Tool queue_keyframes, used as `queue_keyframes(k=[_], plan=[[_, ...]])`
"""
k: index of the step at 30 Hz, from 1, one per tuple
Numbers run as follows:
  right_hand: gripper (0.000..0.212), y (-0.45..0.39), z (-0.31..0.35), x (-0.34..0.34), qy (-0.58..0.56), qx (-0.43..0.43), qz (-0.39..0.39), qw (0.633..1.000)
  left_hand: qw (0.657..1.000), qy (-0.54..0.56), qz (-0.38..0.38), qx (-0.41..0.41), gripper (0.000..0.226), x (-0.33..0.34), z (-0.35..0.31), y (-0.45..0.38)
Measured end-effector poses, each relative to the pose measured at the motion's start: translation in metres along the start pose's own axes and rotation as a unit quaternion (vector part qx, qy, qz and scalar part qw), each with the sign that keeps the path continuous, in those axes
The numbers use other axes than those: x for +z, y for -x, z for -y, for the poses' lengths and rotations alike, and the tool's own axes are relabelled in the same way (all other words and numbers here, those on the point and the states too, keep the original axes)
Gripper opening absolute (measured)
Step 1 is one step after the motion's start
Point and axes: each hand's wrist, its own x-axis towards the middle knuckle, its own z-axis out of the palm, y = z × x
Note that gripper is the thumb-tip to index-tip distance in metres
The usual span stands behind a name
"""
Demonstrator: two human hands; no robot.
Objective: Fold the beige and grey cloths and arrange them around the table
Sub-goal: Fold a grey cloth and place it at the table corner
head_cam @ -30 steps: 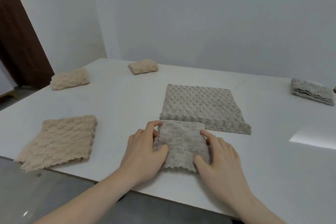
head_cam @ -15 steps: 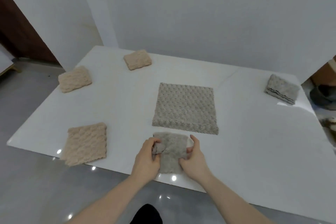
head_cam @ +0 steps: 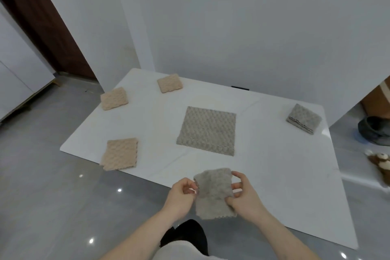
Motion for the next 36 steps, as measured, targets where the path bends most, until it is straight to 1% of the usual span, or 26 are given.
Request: queue_keyframes(k=[3,6,8,10,11,13,14,15,17,19,20,21,23,24,25,28,30,32,36], plan=[[0.068,0.004,0.007,-0.011,-0.009,-0.021,0.016,1.000,0.999,-0.018,0.032,-0.040,0.025,0.020,-0.005,0.013],[0.066,0.000,0.016,-0.022,-0.032,-0.030,0.029,0.999,0.996,-0.003,0.036,-0.082,0.024,0.027,-0.009,0.009],[0.067,-0.006,0.020,-0.030,-0.059,-0.020,0.039,0.997,0.994,0.022,0.038,-0.100,0.039,0.029,-0.016,0.000],[0.069,-0.014,0.021,-0.039,-0.094,-0.007,0.047,0.994,0.989,0.074,0.042,-0.123,0.054,0.035,-0.029,-0.013],[0.069,-0.018,0.022,-0.044,-0.119,0.003,0.047,0.992,0.983,0.110,0.053,-0.137,0.052,0.039,-0.034,-0.022],[0.068,-0.029,0.022,-0.055,-0.179,0.027,0.051,0.982,0.963,0.195,0.098,-0.161,0.031,0.047,-0.048,-0.039],[0.068,-0.034,0.022,-0.062,-0.204,0.039,0.054,0.977,0.950,0.229,0.124,-0.172,0.028,0.051,-0.052,-0.048],[0.067,-0.039,0.021,-0.069,-0.225,0.050,0.055,0.972,0.938,0.253,0.145,-0.187,0.029,0.055,-0.055,-0.058],[0.067,-0.049,0.016,-0.083,-0.247,0.070,0.050,0.965,0.920,0.271,0.186,-0.215,0.029,0.067,-0.063,-0.072],[0.066,-0.059,0.009,-0.097,-0.253,0.086,0.035,0.963,0.915,0.263,0.205,-0.227,0.020,0.080,-0.066,-0.083],[0.067,-0.064,0.005,-0.104,-0.249,0.093,0.025,0.964,0.916,0.259,0.207,-0.226,0.023,0.085,-0.069,-0.087],[0.068,-0.067,0.002,-0.110,-0.240,0.098,0.014,0.966,0.924,0.247,0.201,-0.213,0.031,0.090,-0.071,-0.093],[0.073,-0.072,-0.007,-0.120,-0.182,0.103,-0.009,0.978,0.956,0.187,0.142,-0.174,0.057,0.100,-0.070,-0.103],[0.077,-0.074,-0.012,-0.124,-0.143,0.100,-0.017,0.984,0.970,0.147,0.104,-0.162,0.067,0.105,-0.071,-0.105],[0.080,-0.075,-0.016,-0.129,-0.109,0.093,-0.020,0.989,0.979,0.113,0.082,-0.151,0.071,0.109,-0.070,-0.107],[0.082,-0.082,-0.028,-0.143,-0.047,0.070,-0.016,0.996,0.988,0.056,0.083,-0.115,0.070,0.130,-0.074,-0.107],[0.082,-0.087,-0.035,-0.154,-0.028,0.053,-0.008,0.998,0.991,0.044,0.078,-0.094,0.076,0.148,-0.078,-0.105],[0.080,-0.091,-0.042,-0.168,-0.001,0.032,0.003,0.999,0.996,0.015,0.072,-0.050,0.076,0.165,-0.082,-0.100],[0.070,-0.092,-0.063,-0.211,0.070,-0.012,0.030,0.997,0.998,-0.052,0.045,0.009,0.047,0.212,-0.077,-0.086]])
